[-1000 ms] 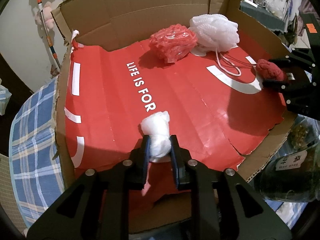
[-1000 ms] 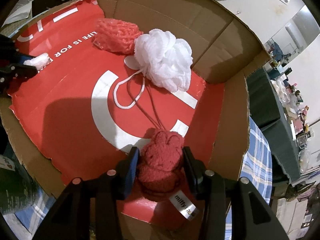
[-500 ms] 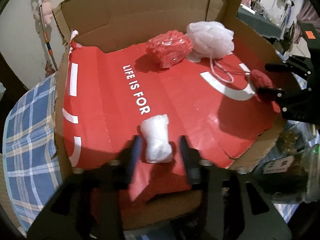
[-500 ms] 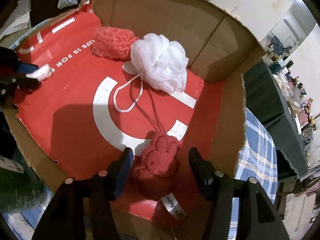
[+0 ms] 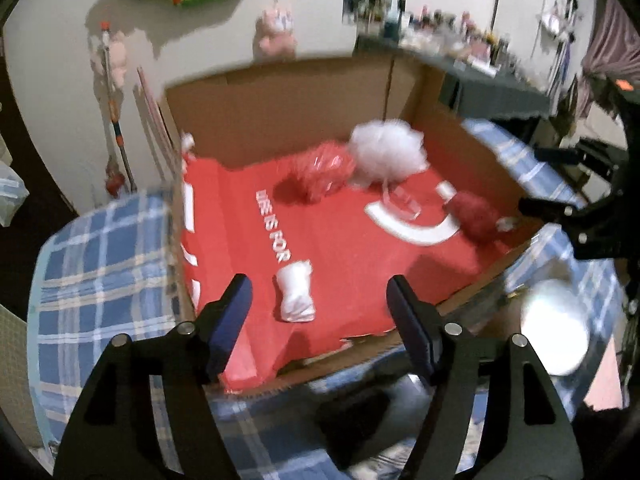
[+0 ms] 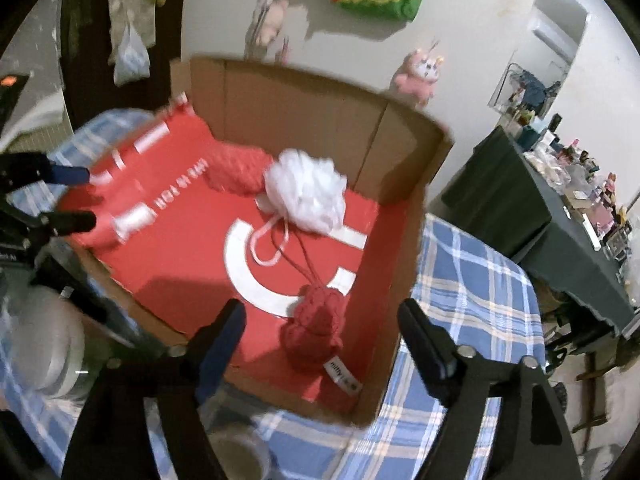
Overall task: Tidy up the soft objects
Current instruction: 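Open the left tool to drop the white plush into the box, withdraw both tools, then move the left tool toward the white fluffy wreath while the right tool approaches the translucent white sheet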
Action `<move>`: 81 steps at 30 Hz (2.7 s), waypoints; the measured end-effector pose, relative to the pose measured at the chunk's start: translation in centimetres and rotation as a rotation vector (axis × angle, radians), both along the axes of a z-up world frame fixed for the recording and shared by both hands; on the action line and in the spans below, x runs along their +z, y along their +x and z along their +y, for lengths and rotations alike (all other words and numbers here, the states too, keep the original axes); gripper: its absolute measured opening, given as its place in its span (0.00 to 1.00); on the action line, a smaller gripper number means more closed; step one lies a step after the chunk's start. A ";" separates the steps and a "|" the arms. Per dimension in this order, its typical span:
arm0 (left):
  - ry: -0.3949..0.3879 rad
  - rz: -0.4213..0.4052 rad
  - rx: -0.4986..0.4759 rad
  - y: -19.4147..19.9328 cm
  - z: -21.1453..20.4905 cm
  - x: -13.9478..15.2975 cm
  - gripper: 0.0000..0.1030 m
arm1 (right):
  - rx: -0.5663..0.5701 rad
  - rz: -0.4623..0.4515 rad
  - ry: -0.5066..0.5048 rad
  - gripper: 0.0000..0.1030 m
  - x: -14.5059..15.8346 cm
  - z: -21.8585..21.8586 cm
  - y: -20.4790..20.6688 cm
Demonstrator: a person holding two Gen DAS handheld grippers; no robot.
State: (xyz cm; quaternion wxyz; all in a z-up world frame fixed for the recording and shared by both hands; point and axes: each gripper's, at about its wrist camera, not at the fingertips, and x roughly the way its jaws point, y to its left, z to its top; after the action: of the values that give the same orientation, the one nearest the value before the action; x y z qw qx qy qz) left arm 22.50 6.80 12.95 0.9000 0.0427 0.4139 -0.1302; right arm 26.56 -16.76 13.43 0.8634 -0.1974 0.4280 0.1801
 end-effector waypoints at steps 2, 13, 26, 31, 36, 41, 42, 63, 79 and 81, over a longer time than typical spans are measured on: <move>-0.027 -0.052 0.002 -1.6 0.0 1.5 0.73 | -0.003 -0.027 0.033 0.91 1.4 -0.3 -1.0; -0.047 -0.363 -0.010 -11.8 -3.6 7.0 0.89 | -0.011 -0.258 0.239 1.00 9.1 -1.6 -11.2; -0.145 -0.502 0.040 -21.0 -4.7 6.8 0.94 | -0.032 -0.412 0.370 1.00 10.2 -2.7 -22.7; -0.158 -0.518 0.064 -23.0 -4.9 5.1 0.94 | -0.082 -0.465 0.387 1.00 8.8 -3.3 -25.9; -0.150 -0.511 0.074 -23.8 -5.2 3.1 0.94 | -0.136 -0.528 0.376 1.00 6.6 -3.5 -28.0; -0.139 -0.497 0.087 -24.2 -5.4 1.1 0.94 | -0.167 -0.554 0.382 1.00 4.8 -4.0 -29.2; -0.140 -0.492 0.092 -24.3 -5.5 0.7 0.94 | -0.175 -0.558 0.387 1.00 4.3 -4.1 -29.3; -0.128 -0.256 0.154 -22.3 -4.8 -7.9 0.94 | -0.269 -0.361 0.386 1.00 -4.9 -4.9 -28.0; -0.128 -0.169 0.174 -19.6 -1.1 -7.9 0.94 | -0.236 -0.269 0.409 1.00 -6.0 -3.9 -25.5; -0.132 -0.144 0.162 -18.9 -0.5 -7.9 0.94 | -0.218 -0.247 0.422 1.00 -6.1 -3.3 -24.9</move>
State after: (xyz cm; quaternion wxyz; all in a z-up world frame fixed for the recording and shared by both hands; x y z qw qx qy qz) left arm 3.62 6.32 5.00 0.9357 -0.0413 0.3410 -0.0806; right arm 1.63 -20.06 7.38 0.9454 0.0136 0.2912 0.1460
